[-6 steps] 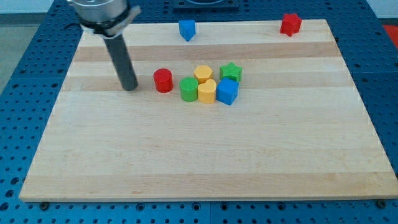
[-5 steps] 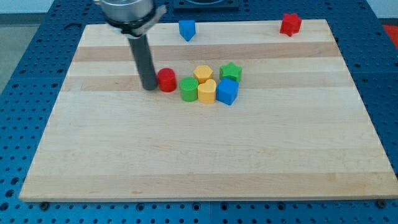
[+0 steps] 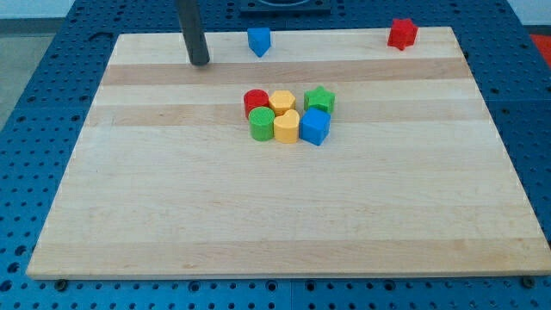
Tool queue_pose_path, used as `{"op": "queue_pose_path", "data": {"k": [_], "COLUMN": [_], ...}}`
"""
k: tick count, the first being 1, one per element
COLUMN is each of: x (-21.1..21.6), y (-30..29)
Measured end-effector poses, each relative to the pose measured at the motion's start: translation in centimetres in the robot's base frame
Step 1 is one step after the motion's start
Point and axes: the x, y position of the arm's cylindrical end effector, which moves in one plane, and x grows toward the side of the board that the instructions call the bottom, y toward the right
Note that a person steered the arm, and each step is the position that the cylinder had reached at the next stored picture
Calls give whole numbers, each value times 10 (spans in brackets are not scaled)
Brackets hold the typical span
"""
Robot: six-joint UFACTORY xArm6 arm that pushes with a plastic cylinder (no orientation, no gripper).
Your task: Move the blue triangle closer to red circle
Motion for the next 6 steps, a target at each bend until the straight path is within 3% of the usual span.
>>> {"op": "queue_pose_path", "data": {"k": [2,4,6], "x": [-49,-51,-30], "y": [29,92,101]}}
